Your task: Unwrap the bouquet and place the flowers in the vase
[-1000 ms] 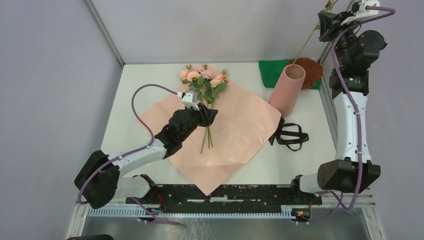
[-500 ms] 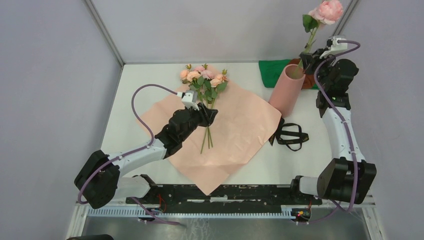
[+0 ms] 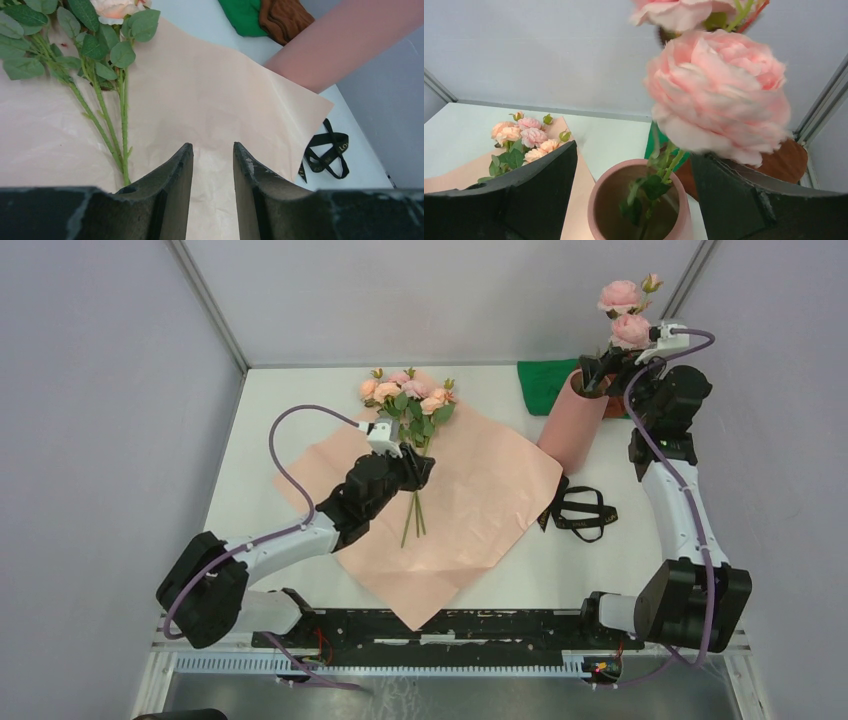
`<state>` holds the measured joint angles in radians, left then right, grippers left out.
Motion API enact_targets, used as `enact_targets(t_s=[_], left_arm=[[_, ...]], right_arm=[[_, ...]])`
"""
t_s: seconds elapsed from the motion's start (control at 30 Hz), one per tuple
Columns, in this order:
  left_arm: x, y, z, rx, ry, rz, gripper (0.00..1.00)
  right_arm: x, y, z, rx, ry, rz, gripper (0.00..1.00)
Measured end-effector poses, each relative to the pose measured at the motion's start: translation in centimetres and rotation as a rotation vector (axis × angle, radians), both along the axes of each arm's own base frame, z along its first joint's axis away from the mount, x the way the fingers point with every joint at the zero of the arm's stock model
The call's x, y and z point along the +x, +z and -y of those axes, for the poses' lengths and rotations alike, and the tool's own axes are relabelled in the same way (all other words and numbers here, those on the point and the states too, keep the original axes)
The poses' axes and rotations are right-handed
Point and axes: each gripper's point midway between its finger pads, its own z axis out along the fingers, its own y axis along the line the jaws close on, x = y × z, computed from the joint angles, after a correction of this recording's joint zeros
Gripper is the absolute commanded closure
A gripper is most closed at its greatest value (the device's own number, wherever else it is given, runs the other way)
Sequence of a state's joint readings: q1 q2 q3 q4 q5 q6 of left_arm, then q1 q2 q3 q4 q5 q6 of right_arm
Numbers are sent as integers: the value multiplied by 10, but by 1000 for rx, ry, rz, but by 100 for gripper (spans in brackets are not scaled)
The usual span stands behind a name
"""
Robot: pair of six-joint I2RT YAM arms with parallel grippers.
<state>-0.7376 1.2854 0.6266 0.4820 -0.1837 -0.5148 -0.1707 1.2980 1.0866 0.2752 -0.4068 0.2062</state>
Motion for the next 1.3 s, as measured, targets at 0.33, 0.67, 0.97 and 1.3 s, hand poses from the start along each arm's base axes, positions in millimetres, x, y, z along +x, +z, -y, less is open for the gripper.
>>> enact_targets(t_s=[0.33,0.67,0.97,1.3], left_arm=[[46,10,-21,130,238,-84,58],[86,-37,-48,276,314,-261,68],[86,-101,-20,436,151,-480,50],[72,-135,-17,522,90,-597,44]], right_arm=[[-56,28,-17,34,-9,119,11],[-93,33,-44,72,17,199,12],[-107,41,-59,56,52,243,12],[-93,22,-67,42,72,193,14]])
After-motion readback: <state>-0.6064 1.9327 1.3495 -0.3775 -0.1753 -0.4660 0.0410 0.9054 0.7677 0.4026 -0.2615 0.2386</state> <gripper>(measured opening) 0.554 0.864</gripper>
